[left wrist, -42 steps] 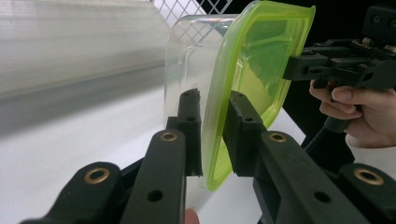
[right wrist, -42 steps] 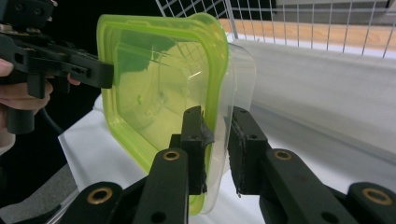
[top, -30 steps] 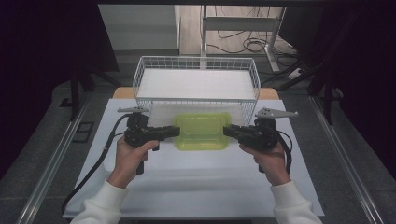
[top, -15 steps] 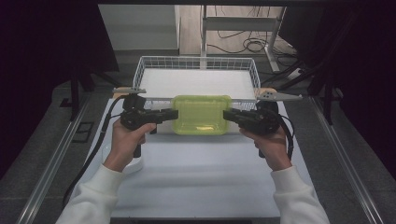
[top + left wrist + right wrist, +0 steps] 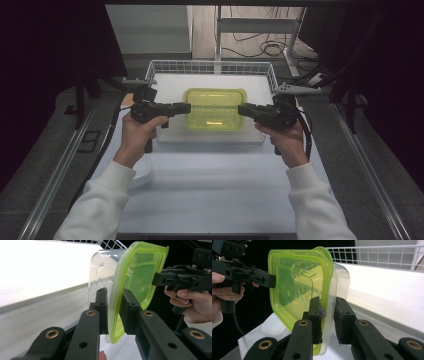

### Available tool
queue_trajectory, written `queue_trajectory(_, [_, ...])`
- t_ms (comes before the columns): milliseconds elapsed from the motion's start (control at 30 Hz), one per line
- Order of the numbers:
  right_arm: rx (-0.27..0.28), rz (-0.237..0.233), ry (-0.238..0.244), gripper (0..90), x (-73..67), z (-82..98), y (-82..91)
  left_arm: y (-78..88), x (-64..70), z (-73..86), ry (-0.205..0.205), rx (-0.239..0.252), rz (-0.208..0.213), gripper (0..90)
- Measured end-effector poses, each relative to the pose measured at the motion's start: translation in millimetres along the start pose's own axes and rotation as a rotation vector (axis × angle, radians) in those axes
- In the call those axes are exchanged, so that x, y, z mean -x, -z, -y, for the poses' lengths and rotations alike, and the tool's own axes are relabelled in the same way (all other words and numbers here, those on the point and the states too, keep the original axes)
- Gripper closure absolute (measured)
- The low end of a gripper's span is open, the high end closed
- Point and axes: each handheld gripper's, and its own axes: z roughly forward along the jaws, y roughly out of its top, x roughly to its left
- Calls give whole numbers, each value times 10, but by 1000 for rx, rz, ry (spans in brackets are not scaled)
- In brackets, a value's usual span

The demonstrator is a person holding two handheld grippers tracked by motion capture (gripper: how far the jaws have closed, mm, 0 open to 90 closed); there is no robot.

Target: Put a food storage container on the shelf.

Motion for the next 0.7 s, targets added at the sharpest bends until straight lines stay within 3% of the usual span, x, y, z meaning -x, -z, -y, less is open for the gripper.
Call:
queue_trajectory(400, [8, -5, 6, 763, 162, -333, -109, -48, -139, -311, -13, 17, 14, 782])
queue_trajectory(700, [-3, -9, -17, 763, 276, -447, -148, -137, -236, -482, 3, -3, 28, 783])
